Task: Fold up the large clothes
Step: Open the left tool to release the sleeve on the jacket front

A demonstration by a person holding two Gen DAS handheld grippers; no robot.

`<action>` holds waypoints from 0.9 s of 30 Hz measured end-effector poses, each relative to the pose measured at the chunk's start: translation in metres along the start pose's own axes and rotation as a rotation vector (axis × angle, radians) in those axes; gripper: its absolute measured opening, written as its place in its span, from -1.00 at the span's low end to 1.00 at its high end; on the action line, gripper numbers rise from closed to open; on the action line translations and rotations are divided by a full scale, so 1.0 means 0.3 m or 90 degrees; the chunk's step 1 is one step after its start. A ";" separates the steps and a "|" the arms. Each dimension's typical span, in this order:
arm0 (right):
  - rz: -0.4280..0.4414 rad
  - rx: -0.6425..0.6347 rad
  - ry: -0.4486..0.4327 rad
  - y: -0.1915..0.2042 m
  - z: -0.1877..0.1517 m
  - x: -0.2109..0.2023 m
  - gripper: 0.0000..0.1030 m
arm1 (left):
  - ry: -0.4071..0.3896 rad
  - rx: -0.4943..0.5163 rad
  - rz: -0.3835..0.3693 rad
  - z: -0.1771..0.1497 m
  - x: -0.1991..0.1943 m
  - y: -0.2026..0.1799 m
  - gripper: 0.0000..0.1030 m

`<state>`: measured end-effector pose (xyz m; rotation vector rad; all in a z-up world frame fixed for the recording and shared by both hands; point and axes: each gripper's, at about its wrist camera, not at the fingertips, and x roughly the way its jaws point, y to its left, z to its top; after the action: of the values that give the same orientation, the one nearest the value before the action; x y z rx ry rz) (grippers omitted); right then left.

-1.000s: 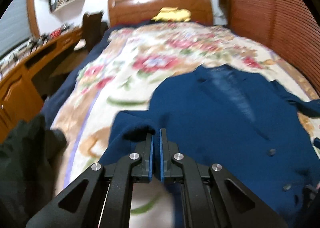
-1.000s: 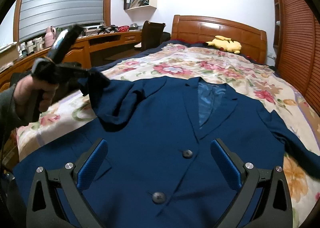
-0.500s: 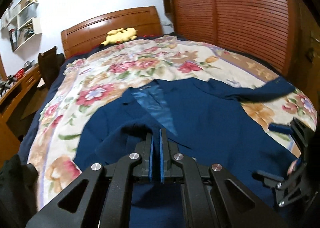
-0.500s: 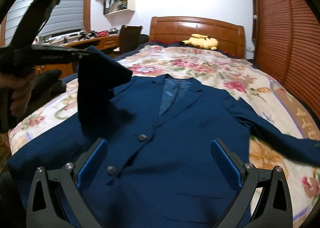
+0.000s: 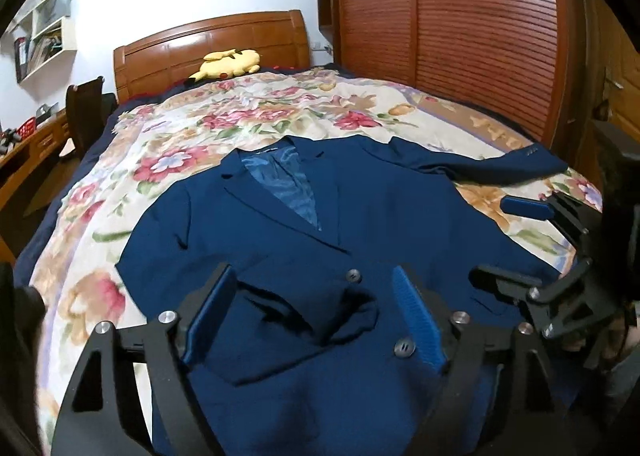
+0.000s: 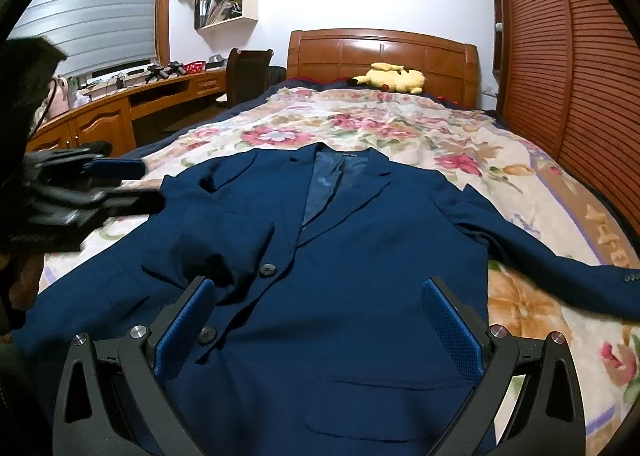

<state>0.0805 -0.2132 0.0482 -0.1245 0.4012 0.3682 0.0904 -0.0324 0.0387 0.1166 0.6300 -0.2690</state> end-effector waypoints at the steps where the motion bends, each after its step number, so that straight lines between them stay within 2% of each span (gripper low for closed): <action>1: 0.002 0.000 0.001 -0.001 0.003 0.006 0.98 | -0.003 -0.001 0.009 -0.023 -0.008 0.010 0.58; 8: 0.023 -0.011 0.007 0.021 0.023 0.052 0.97 | -0.002 -0.042 0.047 -0.139 -0.017 0.097 0.58; 17: 0.061 -0.032 0.021 0.055 0.055 0.124 0.68 | -0.009 -0.062 0.082 -0.225 -0.048 0.183 0.58; 20: 0.076 -0.038 0.032 0.066 0.060 0.157 0.59 | -0.009 -0.071 0.086 -0.244 -0.047 0.203 0.58; 27: 0.126 -0.060 0.088 0.111 0.063 0.267 0.56 | -0.001 -0.091 0.077 -0.267 -0.047 0.249 0.58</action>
<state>0.1432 -0.1526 0.0316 -0.2031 0.5344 0.5752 0.0553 0.0573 -0.0151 0.0163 0.6367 -0.1072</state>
